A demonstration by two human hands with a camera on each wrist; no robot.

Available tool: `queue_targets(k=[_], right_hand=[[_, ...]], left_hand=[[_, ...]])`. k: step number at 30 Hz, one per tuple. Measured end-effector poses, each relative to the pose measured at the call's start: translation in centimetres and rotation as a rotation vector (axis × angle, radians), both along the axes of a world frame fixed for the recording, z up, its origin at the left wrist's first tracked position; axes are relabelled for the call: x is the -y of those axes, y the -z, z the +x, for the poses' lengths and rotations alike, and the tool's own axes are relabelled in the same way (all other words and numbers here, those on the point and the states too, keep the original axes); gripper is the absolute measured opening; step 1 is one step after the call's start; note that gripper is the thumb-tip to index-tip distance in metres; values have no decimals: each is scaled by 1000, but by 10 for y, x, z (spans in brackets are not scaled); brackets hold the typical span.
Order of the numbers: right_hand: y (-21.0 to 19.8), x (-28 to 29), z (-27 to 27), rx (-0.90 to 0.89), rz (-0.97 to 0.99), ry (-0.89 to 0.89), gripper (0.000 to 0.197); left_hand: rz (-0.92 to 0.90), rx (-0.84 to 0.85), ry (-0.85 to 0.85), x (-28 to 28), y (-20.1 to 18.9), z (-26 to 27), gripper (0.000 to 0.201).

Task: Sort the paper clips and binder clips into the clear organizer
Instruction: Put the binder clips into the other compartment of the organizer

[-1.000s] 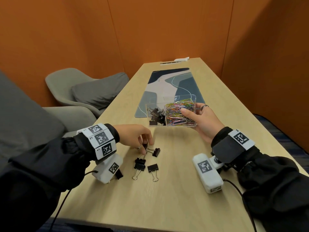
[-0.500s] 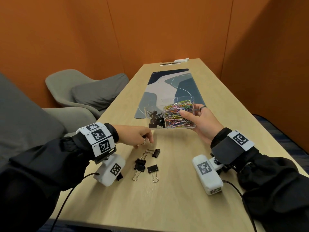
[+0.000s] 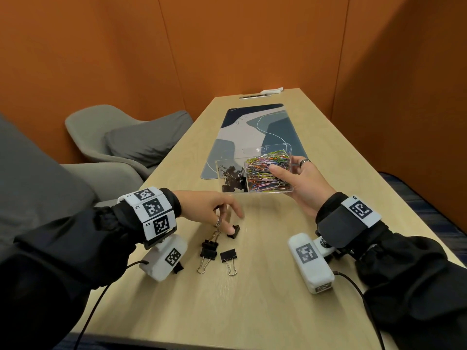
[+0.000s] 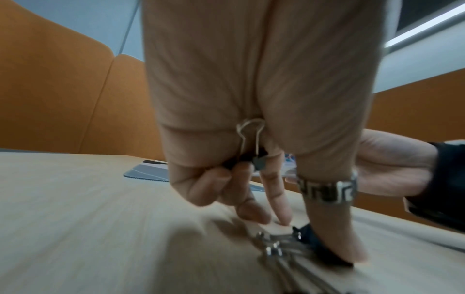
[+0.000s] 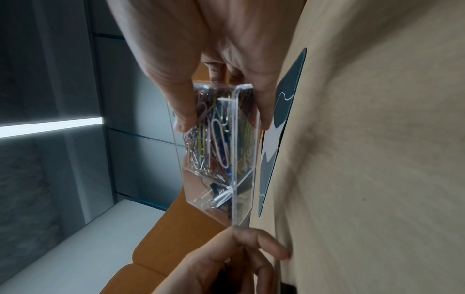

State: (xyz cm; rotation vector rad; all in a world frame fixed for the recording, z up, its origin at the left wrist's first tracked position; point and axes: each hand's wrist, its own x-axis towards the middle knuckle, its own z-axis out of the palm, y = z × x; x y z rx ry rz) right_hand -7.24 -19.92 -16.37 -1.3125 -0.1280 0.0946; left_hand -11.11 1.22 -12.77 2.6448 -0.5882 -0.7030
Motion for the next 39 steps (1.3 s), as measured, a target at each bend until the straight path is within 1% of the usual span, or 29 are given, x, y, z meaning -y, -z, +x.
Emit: queue_targets(k=[2, 5, 11, 15, 16, 18, 21, 23, 25, 27, 29, 30, 33, 35, 37, 39], right_hand=[[0, 0, 0, 3, -2, 3, 54], [0, -1, 0, 1, -8, 10, 53], [-1, -1, -1, -1, -6, 15, 53], [-1, 0, -1, 0, -5, 14, 52], [-1, 0, -1, -2, -6, 12, 53], [-1, -1, -1, -1, -4, 11, 54], [-1, 0, -1, 5, -2, 15, 55], [-1, -1, -1, 7, -4, 14, 53], [-1, -1, -2, 6, -2, 11, 53], [-1, -1, -2, 7, -3, 7, 52], [-1, -1, -2, 13, -11, 5, 52], [-1, -1, -2, 16, -12, 5, 52], [-2, -1, -2, 18, -3, -2, 52], [-2, -1, -2, 19, -11, -18, 52], [-1, -1, -2, 21, -24, -38, 53], [-1, -2, -3, 21, -30, -51, 54]], left_hand=[[36, 13, 13, 1, 6, 2, 36], [88, 11, 3, 2, 10, 3, 26], [121, 97, 29, 4, 10, 2, 32], [111, 124, 44, 5, 9, 1, 24], [88, 134, 35, 5, 8, 1, 23], [21, 146, -5, 1, 7, 3, 27], [-130, 141, -82, -5, -1, 2, 28], [-222, 125, -103, -5, -10, 0, 28], [-254, 139, -107, -5, -19, -3, 25], [-303, 139, -132, -6, -26, -5, 17], [-384, 117, -160, -8, -31, -5, 29], [-450, 89, -186, -8, -32, -4, 33], [-653, 47, -310, -8, -38, -2, 21], [-730, 60, -389, -7, -44, 1, 20], [-726, 120, -428, -7, -50, 4, 16], [-629, 219, -432, -5, -54, 9, 5]])
